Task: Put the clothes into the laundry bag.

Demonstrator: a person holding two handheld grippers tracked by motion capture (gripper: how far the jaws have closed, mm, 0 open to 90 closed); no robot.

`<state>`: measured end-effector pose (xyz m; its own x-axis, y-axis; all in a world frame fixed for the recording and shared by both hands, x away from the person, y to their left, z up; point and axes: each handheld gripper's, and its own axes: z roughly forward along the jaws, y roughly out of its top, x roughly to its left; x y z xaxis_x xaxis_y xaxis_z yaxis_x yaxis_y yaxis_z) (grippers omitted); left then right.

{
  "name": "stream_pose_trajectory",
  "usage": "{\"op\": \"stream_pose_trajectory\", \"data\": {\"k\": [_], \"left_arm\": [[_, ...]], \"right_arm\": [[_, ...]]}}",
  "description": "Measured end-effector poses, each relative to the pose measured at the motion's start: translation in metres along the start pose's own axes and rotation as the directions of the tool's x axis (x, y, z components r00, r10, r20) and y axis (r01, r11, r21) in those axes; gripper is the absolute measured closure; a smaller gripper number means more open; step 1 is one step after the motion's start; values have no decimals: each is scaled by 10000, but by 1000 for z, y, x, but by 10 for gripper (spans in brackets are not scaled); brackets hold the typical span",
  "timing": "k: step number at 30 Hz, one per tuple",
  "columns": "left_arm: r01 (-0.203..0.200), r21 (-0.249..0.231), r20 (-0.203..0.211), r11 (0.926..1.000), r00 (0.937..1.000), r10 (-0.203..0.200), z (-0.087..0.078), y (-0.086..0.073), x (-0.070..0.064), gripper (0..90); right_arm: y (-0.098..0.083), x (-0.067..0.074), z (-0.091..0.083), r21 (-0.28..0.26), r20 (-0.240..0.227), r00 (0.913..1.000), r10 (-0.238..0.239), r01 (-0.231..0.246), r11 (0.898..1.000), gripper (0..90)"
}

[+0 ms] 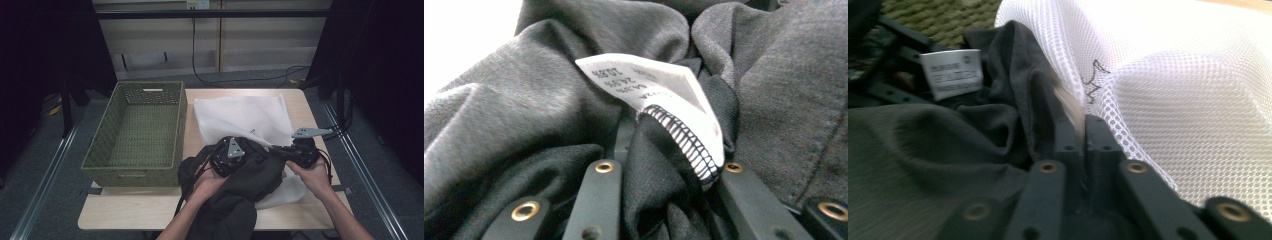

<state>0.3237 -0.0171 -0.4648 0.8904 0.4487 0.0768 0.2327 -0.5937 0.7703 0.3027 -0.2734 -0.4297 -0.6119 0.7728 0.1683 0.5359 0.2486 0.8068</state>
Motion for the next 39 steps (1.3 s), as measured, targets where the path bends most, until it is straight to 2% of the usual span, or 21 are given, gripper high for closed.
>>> {"op": "stream_pose_trajectory", "data": {"k": [3, 10, 13, 14, 16, 18, 19, 22, 27, 28, 29, 30, 31, 32, 33, 34, 35, 36, 37, 38, 39], "left_arm": [[97, -88, 39, 9999, 9999, -96, -1, -2, 1, 743], [-14, -56, 96, 10000, 10000, 14, -1, -2, 3, 743], [3, -53, 116, 10000, 9999, -2, -1, -2, 3, 744], [11, -81, 133, 10000, 9999, -10, -1, -2, 3, 744], [-27, 137, 42, 9999, 10000, 26, -2, -2, 6, 745], [69, 61, -121, 10000, 9999, -69, -2, -3, 6, 746], [-16, 141, -216, 9999, 9998, 19, -3, -3, 7, 745], [234, -12, -225, 9997, 9995, -235, -4, -6, 10, 746], [431, -137, -437, 9990, 9981, -437, -6, -7, 10, 746], [547, -231, -376, 9982, 9977, -556, -5, -7, 10, 742], [728, -257, -292, 9970, 9969, -736, -6, -7, 11, 742], [1039, -781, 216, 9915, 9945, -1025, -11, -7, 14, 703], [1039, -781, 216, 9915, 9945, -1025, -11, -7, 14, 649], [1192, -1149, 588, 9862, 9919, -1130, -15, -7, 15, 649], [1425, -1544, 976, 9777, 9869, -1285, -21, -7, 17, 582], [1619, -1837, 1151, 9696, 9831, -1424, -27, -6, 18, 453], [1736, -2169, 1358, 9606, 9799, -1464, -34, -5, 18, 453], [1713, -2391, 1537, 9558, 9786, -1369, -41, -4, 17, 387], [1733, -2487, 1643, 9530, 9772, -1348, -46, -2, 15, 297], [1458, -2625, 1968, 9539, 9758, -950, -55, 0, 8, 244], [1458, -2625, 1968, 9539, 9758, -950, -55, 0, 8, 224]], "right_arm": [[2, -1, 1, -71, 175, 9998, -106, 108, 9999, 752], [-1, -10, 2, 184, 608, 9976, -319, 308, 9994, 666], [2, -15, 14, 522, 505, 9985, -197, 171, 9985, 739], [2, -16, 17, 618, 480, 9987, -171, 141, 9980, 874], [3, -17, 17, 480, 457, 9988, -166, 144, 9987, 882], [4, -17, 14, 397, 383, 9992, -87, 71, 9992, 885], [5, -16, 10, 361, 518, 9984, -209, 190, 9992, 887], [9, -13, -7, 95, 511, 9985, -221, 216, 9997, 890], [17, 5, -19, 49, 202, 9975, -670, 669, 9977, 892], [21, 16, -20, 6, -34, 9967, -807, 807, 9967, 892], [21, 16, -20, 6, -34, 9967, -807, 807, 9967, 892], [23, 25, -18, -38, -170, 9950, -987, 986, 9951, 892], [23, 25, -18, -38, -170, 9950, -987, 986, 9951, 892], [24, 28, -16, -63, -204, 9944, -1041, 1039, 9946, 892], [25, 29, -15, -99, -193, 9946, -1017, 1015, 9948, 892], [26, 26, -12, -145, -220, 9962, -843, 840, 9964, 892], [26, 26, -12, -145, -220, 9962, -843, 840, 9964, 892], [27, 24, -11, -197, -222, 9965, -800, 796, 9966, 892], [26, 21, -8, -205, -244, 9972, -710, 705, 9973, 892], [26, 20, -8, -208, -210, 9976, -663, 659, 9976, 892], [26, 20, -8, -208, -210, 9976, -663, 659, 9976, 892]]}}
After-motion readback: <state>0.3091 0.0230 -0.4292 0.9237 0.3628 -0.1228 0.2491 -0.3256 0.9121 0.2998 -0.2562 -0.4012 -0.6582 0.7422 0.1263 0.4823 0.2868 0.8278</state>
